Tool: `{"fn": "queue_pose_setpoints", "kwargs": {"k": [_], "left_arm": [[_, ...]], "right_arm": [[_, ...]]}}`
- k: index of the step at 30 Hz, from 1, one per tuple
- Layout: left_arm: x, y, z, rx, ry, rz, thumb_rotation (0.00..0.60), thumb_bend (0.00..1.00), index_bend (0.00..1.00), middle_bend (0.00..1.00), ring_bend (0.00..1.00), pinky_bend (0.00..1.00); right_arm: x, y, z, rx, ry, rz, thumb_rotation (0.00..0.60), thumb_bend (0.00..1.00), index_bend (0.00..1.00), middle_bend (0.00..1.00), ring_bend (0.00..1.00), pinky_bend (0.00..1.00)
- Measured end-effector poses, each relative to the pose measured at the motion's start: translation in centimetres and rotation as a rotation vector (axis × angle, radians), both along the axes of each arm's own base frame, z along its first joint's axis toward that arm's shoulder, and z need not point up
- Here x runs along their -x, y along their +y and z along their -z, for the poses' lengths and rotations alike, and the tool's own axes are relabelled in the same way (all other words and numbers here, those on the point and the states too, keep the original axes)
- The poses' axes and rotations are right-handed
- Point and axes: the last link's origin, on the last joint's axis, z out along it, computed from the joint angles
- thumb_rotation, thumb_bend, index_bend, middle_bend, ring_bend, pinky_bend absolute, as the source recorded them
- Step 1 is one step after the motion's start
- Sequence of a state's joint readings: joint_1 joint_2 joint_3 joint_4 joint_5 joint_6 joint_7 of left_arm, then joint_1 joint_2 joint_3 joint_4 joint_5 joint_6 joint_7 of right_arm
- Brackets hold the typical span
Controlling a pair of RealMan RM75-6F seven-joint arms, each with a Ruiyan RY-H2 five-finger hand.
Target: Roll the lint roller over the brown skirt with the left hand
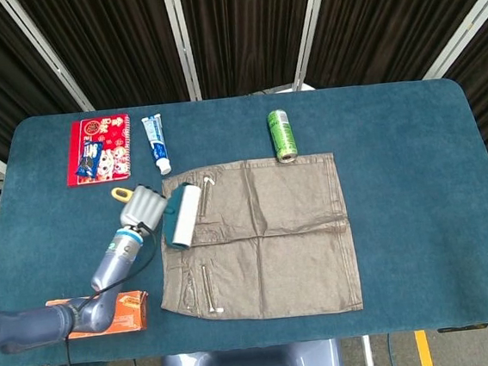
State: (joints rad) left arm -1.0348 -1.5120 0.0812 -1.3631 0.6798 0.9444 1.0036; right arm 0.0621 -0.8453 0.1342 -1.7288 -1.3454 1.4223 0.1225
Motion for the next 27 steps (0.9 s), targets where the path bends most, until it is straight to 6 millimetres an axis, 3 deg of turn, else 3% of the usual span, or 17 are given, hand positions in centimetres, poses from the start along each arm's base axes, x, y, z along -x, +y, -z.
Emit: {"fn": "queue_pose_setpoints", "kwargs": {"k": [8,10,11,13,15,17,19,22,27], "left_arm": [[4.2,0.0,-3.1,-0.051,0.011,-0.073,0.600,0.81,0.59,0.44,0.41,0.47],[5.2,-0.1,-3.5,-0.058,0.007,-0.093,0.600,0.77,0.58,0.43,0.40,0.47],[5.7,-0.2,-3.7,-0.060,0.003,-0.104,0.600,0.71,0.56,0.41,0.39,0.46],[6.1,-0.3,-3.9,-0.063,-0.006,-0.116,0.600,0.46,0.43,0.31,0.31,0.40],[6.6,-0.4,-4.0,-0.066,-0.026,-0.130,0.600,0.12,0.19,0.10,0.11,0.23],[7.0,-0.6,-4.2,-0.071,-0.058,-0.149,0.600,0.02,0.05,0.01,0.01,0.11],[7.4,-0.7,-4.6,-0.080,-0.093,-0.170,0.600,0.00,0.00,0.00,0.00,0.05],[8.0,-1.0,-5.7,-0.114,-0.155,-0.198,0.600,0.00,0.00,0.00,0.00,0.02],[8.7,-2.2,-9.1,-0.212,-0.294,-0.239,0.600,0.00,0.00,0.00,0.00,0.00]], "right_arm": [[-0.3,0.2,0.3,-0.011,0.003,-0.015,0.600,0.00,0.00,0.00,0.00,0.00],[-0.4,0.2,0.3,-0.013,0.005,-0.018,0.600,0.00,0.00,0.00,0.00,0.00],[-0.4,0.2,0.4,-0.013,0.005,-0.019,0.600,0.00,0.00,0.00,0.00,0.00],[-0.5,0.2,0.4,-0.015,0.006,-0.021,0.600,0.00,0.00,0.00,0.00,0.00],[-0.6,0.3,0.5,-0.016,0.006,-0.024,0.600,0.00,0.00,0.00,0.00,0.00],[-0.7,0.3,0.5,-0.017,0.005,-0.028,0.600,0.00,0.00,0.00,0.00,0.00],[-0.8,0.4,0.6,-0.020,0.006,-0.030,0.600,0.00,0.00,0.00,0.00,0.00],[-0.9,0.4,0.7,-0.024,0.003,-0.035,0.600,0.00,0.00,0.00,0.00,0.00],[-1.2,0.6,0.6,-0.026,-0.009,-0.051,0.600,0.00,0.00,0.00,0.00,0.00]]}}
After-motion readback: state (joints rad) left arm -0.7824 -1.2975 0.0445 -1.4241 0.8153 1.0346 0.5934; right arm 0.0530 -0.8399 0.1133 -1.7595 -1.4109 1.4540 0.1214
